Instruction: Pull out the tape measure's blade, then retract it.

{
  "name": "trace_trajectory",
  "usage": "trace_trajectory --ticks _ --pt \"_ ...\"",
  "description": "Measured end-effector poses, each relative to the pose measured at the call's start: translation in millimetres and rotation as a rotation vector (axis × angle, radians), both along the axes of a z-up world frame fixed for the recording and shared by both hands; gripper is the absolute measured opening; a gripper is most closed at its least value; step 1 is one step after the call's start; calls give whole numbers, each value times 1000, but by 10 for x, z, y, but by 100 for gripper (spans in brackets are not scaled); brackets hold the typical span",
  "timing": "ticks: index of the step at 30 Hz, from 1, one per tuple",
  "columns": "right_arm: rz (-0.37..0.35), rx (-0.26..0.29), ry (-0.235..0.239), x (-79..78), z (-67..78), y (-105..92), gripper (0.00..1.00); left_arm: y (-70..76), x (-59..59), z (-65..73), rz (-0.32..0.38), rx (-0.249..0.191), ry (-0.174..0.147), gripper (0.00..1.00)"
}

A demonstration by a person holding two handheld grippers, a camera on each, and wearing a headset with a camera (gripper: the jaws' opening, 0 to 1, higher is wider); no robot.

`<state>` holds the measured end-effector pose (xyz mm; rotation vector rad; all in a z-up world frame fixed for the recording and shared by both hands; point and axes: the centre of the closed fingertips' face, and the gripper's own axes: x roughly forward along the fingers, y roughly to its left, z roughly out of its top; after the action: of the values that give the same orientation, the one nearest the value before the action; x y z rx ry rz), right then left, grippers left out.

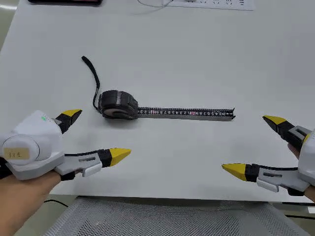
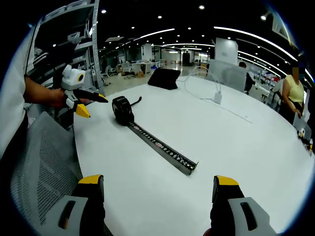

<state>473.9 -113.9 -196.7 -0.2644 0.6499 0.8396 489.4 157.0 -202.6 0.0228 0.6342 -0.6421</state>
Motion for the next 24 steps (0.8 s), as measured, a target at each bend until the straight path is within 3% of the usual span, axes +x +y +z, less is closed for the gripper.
trace_trajectory --ticks 12,24 --pt "-2 3 1 0 -4 -3 90 -100 170 -14 42 -33 -4 90" --pt "-3 6 3 11 -10 -4 90 -211 259 -61 66 -63 10 90"
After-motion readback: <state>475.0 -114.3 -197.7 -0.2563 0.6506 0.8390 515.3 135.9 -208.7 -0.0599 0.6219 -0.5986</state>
